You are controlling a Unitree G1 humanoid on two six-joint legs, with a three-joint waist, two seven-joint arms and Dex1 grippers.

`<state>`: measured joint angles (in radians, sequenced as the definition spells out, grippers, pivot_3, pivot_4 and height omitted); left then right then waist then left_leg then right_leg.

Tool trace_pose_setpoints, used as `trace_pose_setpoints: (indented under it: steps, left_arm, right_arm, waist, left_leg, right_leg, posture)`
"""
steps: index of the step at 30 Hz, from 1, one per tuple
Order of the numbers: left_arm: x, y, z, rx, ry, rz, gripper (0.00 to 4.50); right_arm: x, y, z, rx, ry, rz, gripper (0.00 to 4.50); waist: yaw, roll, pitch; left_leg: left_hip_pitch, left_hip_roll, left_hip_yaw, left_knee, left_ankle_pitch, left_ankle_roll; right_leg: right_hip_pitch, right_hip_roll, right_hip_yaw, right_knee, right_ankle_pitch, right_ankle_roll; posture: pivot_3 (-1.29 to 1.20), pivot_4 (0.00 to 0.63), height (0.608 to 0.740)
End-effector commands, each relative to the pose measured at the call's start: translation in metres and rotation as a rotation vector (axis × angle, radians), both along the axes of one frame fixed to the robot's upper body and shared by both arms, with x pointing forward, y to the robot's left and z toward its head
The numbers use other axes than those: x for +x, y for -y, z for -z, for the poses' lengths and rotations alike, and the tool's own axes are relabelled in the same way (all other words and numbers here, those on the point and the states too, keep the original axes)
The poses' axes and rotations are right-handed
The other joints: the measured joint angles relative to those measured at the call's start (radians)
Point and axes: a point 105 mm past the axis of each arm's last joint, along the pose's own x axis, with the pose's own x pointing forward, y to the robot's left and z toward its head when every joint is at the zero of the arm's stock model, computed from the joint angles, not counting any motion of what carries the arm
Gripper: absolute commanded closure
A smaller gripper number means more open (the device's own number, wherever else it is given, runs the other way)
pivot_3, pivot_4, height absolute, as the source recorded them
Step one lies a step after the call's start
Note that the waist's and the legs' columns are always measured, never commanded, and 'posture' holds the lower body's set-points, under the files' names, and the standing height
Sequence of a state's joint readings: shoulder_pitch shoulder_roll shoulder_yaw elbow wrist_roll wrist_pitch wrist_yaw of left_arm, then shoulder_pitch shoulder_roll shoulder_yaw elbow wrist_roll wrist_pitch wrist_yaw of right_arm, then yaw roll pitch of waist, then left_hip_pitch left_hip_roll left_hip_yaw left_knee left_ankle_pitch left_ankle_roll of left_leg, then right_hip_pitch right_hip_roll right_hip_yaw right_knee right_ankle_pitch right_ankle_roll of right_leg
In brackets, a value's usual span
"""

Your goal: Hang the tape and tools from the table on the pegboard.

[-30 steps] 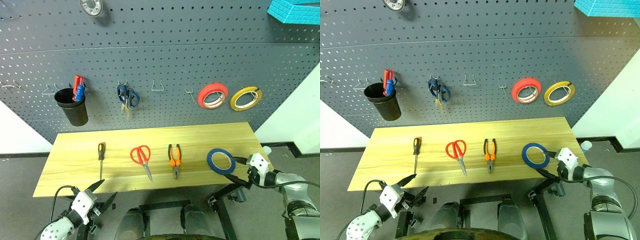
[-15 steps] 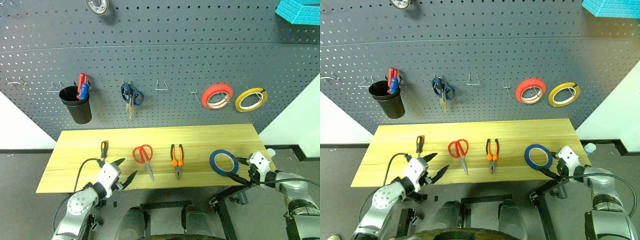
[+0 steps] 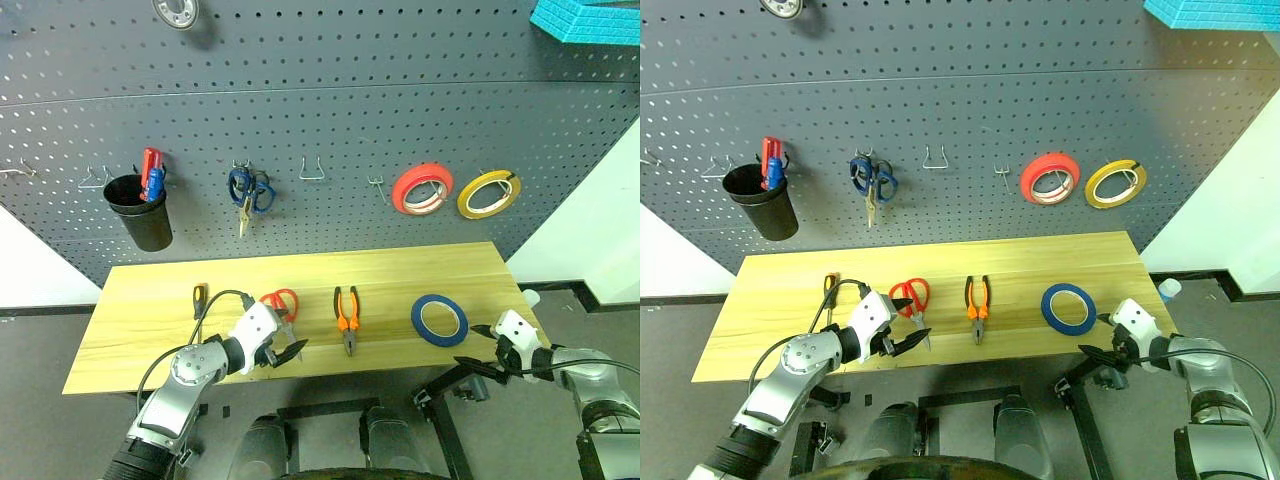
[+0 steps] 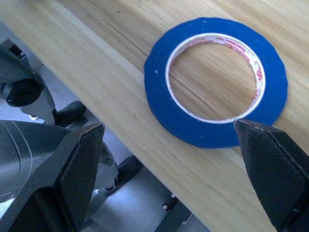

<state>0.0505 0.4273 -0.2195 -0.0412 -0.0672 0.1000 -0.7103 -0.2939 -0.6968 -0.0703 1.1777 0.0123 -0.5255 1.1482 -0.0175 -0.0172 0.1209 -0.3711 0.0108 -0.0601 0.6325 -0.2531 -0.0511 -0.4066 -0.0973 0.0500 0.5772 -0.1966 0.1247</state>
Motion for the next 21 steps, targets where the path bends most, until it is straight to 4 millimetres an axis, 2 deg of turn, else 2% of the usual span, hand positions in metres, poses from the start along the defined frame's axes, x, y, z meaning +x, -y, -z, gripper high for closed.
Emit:
trace_pose_setpoints:
  steps: [1, 2, 3, 4, 5, 7, 10, 12, 14, 18, 21]
  left_arm:
    - [-0.002, -0.003, 0.001, 0.012, 0.011, -0.01, 0.76]
    - [-0.004, -0.004, 0.003, 0.015, 0.005, -0.013, 0.76]
    - [-0.005, -0.005, 0.005, 0.019, 0.001, -0.016, 0.76]
    - [-0.007, -0.006, 0.007, 0.028, -0.003, -0.02, 0.76]
    - [-0.008, -0.007, 0.008, 0.034, -0.005, -0.021, 0.76]
    - [-0.009, -0.008, 0.01, 0.027, -0.009, -0.029, 0.76]
    - [-0.009, -0.008, 0.01, 0.025, -0.007, -0.037, 0.72]
    - [-0.01, -0.008, 0.01, 0.026, -0.005, -0.039, 0.72]
    - [-0.01, -0.008, 0.011, 0.025, -0.004, -0.041, 0.72]
    - [-0.011, -0.009, 0.011, 0.024, -0.002, -0.041, 0.72]
    - [-0.01, -0.01, 0.01, 0.028, 0.006, -0.037, 0.72]
  right_arm:
    - [0.003, 0.001, -0.012, -0.021, 0.064, -0.045, 0.0]
    - [0.044, -0.05, -0.017, 0.026, 0.111, -0.104, 0.0]
    - [0.072, -0.094, -0.027, 0.054, 0.152, -0.152, 0.0]
    - [0.089, -0.128, -0.039, 0.071, 0.188, -0.184, 0.0]
    - [0.097, -0.146, -0.047, 0.077, 0.206, -0.197, 0.0]
    - [0.103, -0.156, -0.051, 0.078, 0.215, -0.172, 0.0]
    - [0.109, -0.161, -0.057, 0.097, 0.219, -0.122, 0.53]
    - [0.109, -0.161, -0.059, 0.102, 0.213, -0.11, 1.12]
    - [0.109, -0.16, -0.058, 0.092, 0.21, -0.106, 1.9]
    - [0.105, -0.154, -0.056, 0.074, 0.19, -0.103, 3.14]
    - [0.101, -0.146, -0.054, 0.07, 0.156, -0.083, 2.92]
  waist:
    - [-0.001, 0.0, 0.0]
    - [-0.001, 0.0, 0.001]
    - [-0.017, -0.004, 0.005]
    - [-0.037, -0.007, 0.006]
    - [-0.052, -0.007, 0.007]
    - [-0.048, 0.001, 0.01]
    - [0.015, 0.01, 0.01]
    - [0.035, 0.009, 0.01]
    - [0.033, 0.009, 0.01]
    - [0.023, 0.01, 0.01]
    - [0.014, 0.01, 0.01]
  left_leg:
    - [0.0, 0.0, 0.0, 0.0, 0.0, 0.0]
    - [0.0, 0.0, 0.0, 0.0, 0.0, 0.0]
    - [0.0, 0.0, 0.0, 0.0, 0.0, 0.0]
    - [0.001, 0.001, 0.0, -0.001, 0.0, 0.0]
    - [-0.002, 0.002, 0.0, -0.001, 0.0, 0.0]
    - [0.002, 0.002, -0.005, -0.002, 0.0, 0.0]
    - [0.005, 0.002, -0.009, -0.002, 0.0, 0.0]
    - [-0.002, 0.002, -0.008, -0.001, 0.0, 0.0]
    - [-0.008, 0.001, -0.006, -0.002, 0.0, 0.0]
    - [-0.006, 0.001, -0.004, -0.004, 0.0, 0.0]
    - [-0.004, 0.002, -0.004, -0.003, 0.0, 0.0]
  right_leg:
    - [0.0, 0.0, 0.0, 0.0, 0.0, 0.0]
    - [0.0, 0.0, 0.0, 0.0, 0.0, 0.0]
    - [0.0, 0.0, 0.0, 0.0, 0.0, 0.0]
    - [-0.002, 0.001, 0.001, 0.002, 0.0, 0.0]
    - [-0.003, 0.002, 0.001, 0.002, 0.002, -0.003]
    - [-0.003, 0.004, 0.0, 0.004, 0.004, -0.006]
    - [-0.003, 0.005, -0.002, 0.007, 0.003, -0.005]
    - [-0.007, 0.005, -0.003, 0.006, 0.0, -0.006]
    - [-0.012, 0.005, -0.002, 0.005, 0.003, -0.009]
    - [-0.014, 0.005, -0.001, 0.006, 0.003, -0.008]
    - [-0.013, 0.005, 0.0, 0.009, 0.002, -0.007]
  posture:
    - [0.07, 0.1, 0.736]
    - [0.07, 0.1, 0.736]
    - [0.07, 0.099, 0.736]
    - [0.07, 0.099, 0.736]
    - [0.07, 0.098, 0.736]
    - [0.07, 0.097, 0.736]
    - [0.07, 0.093, 0.736]
    - [0.07, 0.092, 0.736]
    - [0.07, 0.091, 0.736]
    - [0.07, 0.087, 0.736]
    - [0.07, 0.087, 0.736]
